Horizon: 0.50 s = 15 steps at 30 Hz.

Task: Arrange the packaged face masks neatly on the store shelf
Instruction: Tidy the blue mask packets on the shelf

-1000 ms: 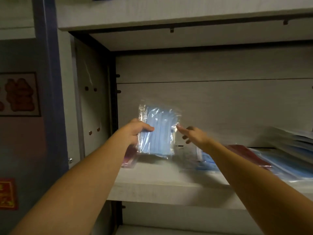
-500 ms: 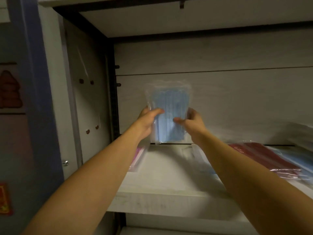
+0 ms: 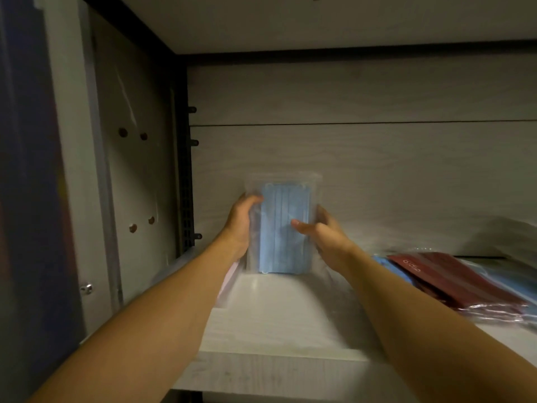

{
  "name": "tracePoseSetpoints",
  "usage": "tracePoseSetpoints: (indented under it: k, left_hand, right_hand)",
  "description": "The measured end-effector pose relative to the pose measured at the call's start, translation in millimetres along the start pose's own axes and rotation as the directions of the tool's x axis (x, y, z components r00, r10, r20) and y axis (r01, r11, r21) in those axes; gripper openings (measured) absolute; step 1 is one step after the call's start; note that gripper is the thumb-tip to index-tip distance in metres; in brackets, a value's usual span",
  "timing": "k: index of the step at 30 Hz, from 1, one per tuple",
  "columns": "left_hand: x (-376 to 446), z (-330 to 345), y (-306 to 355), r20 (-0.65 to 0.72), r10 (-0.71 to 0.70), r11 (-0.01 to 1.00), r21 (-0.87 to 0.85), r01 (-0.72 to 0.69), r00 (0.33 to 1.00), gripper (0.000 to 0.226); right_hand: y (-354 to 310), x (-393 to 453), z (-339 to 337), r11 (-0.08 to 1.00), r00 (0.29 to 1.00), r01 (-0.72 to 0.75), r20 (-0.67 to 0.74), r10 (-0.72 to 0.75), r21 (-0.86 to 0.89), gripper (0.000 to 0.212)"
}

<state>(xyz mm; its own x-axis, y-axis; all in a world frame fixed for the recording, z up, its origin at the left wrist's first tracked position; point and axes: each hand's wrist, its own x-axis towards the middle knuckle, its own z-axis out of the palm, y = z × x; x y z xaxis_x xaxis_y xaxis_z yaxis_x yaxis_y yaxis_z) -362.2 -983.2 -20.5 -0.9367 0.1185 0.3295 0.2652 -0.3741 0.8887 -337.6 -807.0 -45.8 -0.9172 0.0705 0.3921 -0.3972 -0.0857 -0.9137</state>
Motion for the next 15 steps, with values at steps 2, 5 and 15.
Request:
tracePoseSetpoints:
  k: [2,5,15]
  left_hand:
    - [-2,6,0,0.021,0.029,0.997,-0.075,-0.028,0.999,0.062]
    - [-1,10,2,0.025,0.134,0.985,-0.110,-0.131,0.991,0.026]
    - [-8,1,-5,-0.007,0.099,0.977,0.190,-0.096,0.995,0.025]
  right_hand:
    - [0,1,5,0.999,1.000,0.012,-0.027,-0.011,0.034,0.052]
    - [-3,2,11,0.998,0.998,0.034,-0.056,-0.031,0.054,0.048]
    - [1,-7,-8,0.987,0.982,-0.102,0.147,0.120,-0.127,0.066]
